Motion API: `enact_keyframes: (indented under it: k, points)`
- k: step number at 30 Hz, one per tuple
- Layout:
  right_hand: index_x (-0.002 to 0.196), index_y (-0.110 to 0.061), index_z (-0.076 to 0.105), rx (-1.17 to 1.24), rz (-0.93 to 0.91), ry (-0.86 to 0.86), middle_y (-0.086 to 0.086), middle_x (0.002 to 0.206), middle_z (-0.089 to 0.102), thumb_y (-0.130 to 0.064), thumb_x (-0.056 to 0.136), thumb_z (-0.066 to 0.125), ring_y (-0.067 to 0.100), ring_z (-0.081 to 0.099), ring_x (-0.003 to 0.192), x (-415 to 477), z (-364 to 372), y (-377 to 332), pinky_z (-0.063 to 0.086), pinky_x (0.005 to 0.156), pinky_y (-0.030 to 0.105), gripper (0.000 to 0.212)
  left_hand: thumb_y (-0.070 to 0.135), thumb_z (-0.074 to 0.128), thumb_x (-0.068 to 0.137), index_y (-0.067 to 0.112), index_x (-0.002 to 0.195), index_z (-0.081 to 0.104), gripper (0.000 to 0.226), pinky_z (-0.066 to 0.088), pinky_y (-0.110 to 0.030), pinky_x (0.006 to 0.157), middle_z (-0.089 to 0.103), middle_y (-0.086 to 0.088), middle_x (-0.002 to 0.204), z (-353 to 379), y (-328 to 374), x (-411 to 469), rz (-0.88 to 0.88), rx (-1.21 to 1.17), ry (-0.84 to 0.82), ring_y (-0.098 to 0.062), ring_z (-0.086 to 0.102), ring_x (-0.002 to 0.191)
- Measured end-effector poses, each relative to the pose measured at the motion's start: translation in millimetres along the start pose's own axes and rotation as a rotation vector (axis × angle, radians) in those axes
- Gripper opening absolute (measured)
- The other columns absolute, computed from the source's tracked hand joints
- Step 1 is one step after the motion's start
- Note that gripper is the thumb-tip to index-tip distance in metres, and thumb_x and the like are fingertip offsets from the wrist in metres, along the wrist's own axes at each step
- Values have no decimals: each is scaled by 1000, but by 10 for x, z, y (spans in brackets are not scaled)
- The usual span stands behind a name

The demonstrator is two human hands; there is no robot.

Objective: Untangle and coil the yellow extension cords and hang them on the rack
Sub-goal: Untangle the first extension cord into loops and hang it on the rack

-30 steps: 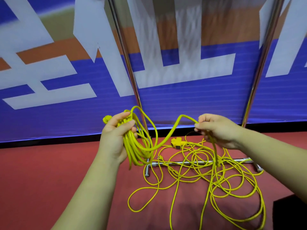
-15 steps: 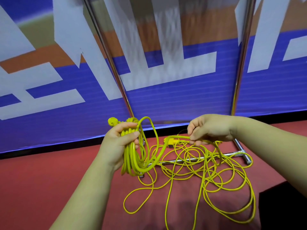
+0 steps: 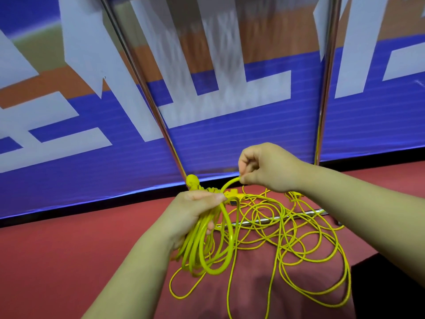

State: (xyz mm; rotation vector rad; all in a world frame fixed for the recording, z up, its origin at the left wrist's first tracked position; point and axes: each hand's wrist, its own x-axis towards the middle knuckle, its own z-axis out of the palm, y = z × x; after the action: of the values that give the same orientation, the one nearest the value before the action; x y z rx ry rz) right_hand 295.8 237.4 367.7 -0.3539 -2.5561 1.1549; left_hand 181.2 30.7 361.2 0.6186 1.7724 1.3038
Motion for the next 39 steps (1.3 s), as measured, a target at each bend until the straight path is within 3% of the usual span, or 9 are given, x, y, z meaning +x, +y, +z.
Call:
enact_keyframes:
  k: [5, 10, 13, 15, 18, 20, 25, 31, 39]
  points:
    - [87, -16, 58, 248, -17, -124, 8, 81, 72, -4, 82, 77, 18, 65, 69, -35, -33, 22, 51, 67, 38, 23, 6, 79, 79, 11, 83, 78, 7, 45, -26, 48, 58, -10, 58, 63, 9, -16, 31, 122, 66, -18, 51, 44]
    - [90, -15, 48, 353, 77, -365, 1, 72, 56, -3, 89, 71, 15, 45, 63, -41, -48, 293, 36, 54, 25, 26, 6, 80, 81, 13, 87, 74, 11, 46, -22, 46, 61, -8, 57, -9, 97, -16, 225, 106, 244, -14, 54, 44]
    - [87, -19, 47, 252, 143, -414, 1, 71, 47, -14, 86, 72, 23, 37, 64, -48, 41, 506, 33, 57, 39, 25, 9, 77, 83, 11, 94, 73, 12, 50, -26, 48, 63, -5, 59, -158, 174, -33, 310, 27, 337, -15, 55, 47]
    - [89, -19, 51, 219, 180, -413, 5, 75, 54, -20, 80, 71, 26, 47, 69, -64, 66, 588, 39, 66, 44, 23, 10, 77, 84, 5, 101, 69, 18, 48, -26, 47, 61, -3, 60, -315, 208, -35, 349, -92, 380, -16, 53, 47]
    - [95, -11, 55, 327, 240, -398, 16, 87, 64, -4, 84, 70, 29, 62, 84, -61, 35, 645, 46, 78, 41, 19, 19, 78, 78, 0, 118, 62, 47, 47, -25, 47, 57, -2, 62, -562, 219, -43, 401, -227, 408, -15, 51, 48]
    - [97, -8, 57, 433, 281, -348, 18, 84, 64, 0, 87, 69, 28, 61, 78, -37, -9, 646, 46, 72, 36, 18, 15, 77, 81, 2, 117, 63, 41, 47, -26, 48, 57, -1, 63, -675, 195, -39, 405, -251, 442, -14, 51, 49]
    - [90, -11, 59, 680, 366, -141, 3, 65, 60, -5, 89, 68, 13, 53, 56, 15, -30, 518, 41, 52, 23, 11, 1, 67, 90, 5, 109, 68, 19, 48, -23, 45, 57, -6, 67, -822, 20, 49, 314, -356, 564, -11, 52, 46]
    - [93, -11, 64, 1092, 500, -109, 2, 71, 56, -12, 95, 53, 11, 47, 59, 43, 9, 269, 45, 60, 25, 12, -4, 68, 89, 7, 120, 67, 33, 51, -24, 48, 66, -12, 77, -891, -180, 180, 274, -428, 665, -13, 57, 50]
    - [110, -5, 70, 740, 784, -70, 4, 69, 62, -15, 92, 68, 12, 57, 60, -21, 86, 305, 54, 58, 22, 21, -7, 60, 91, 9, 132, 59, 44, 51, -24, 54, 63, -2, 67, -878, -95, 156, 381, -623, 592, -12, 57, 55]
